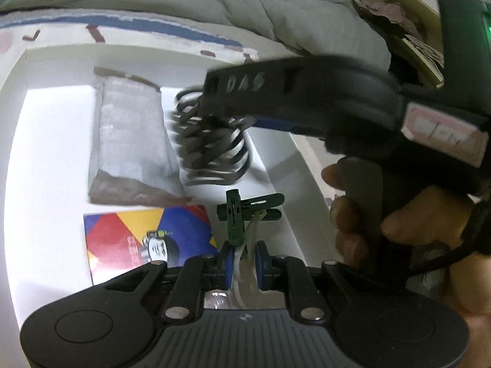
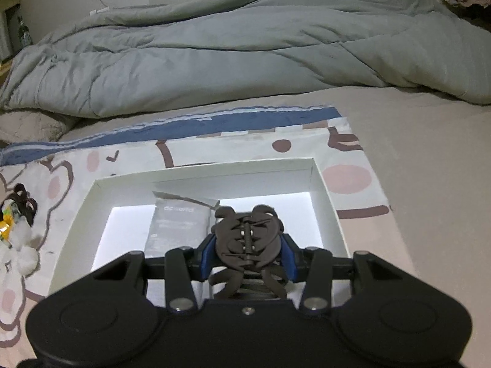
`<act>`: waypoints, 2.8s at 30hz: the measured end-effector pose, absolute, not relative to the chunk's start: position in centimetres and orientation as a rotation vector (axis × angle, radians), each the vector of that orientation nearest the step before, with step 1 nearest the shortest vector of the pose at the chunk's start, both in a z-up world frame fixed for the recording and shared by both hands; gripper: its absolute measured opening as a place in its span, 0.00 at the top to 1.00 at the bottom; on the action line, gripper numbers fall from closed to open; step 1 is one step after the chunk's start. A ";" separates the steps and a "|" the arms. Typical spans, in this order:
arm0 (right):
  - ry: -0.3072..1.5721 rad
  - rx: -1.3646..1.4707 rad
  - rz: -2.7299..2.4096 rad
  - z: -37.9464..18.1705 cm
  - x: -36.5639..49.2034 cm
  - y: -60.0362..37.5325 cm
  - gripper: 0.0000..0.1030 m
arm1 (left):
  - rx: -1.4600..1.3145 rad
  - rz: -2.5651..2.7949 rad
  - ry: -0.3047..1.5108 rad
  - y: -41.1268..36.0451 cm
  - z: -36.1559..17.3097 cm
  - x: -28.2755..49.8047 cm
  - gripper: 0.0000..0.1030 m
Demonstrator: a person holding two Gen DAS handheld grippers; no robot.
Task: Organize objects
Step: 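Open the right tool to drop the claw clip while the left tool releases the clothespin in the tray, then lift both tools back from the tray toward the remaining items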
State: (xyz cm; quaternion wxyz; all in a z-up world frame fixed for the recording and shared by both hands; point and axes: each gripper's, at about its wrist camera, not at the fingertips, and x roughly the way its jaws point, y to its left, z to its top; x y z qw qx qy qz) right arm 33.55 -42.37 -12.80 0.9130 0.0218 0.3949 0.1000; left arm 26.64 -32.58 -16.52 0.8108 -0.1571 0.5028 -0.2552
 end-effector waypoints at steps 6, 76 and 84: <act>0.795 0.079 0.186 -11.2 32.7 -44.3 0.27 | -0.345 -0.537 1.091 -32.7 -16.2 26.0 0.85; 0.699 0.077 0.033 -1.0 7.4 -43.7 0.07 | -0.022 -0.379 0.811 -19.4 -1.5 11.0 0.03; 0.685 0.065 0.007 -1.7 6.6 -43.2 0.00 | 0.001 -0.369 0.802 -18.9 -2.2 10.9 0.02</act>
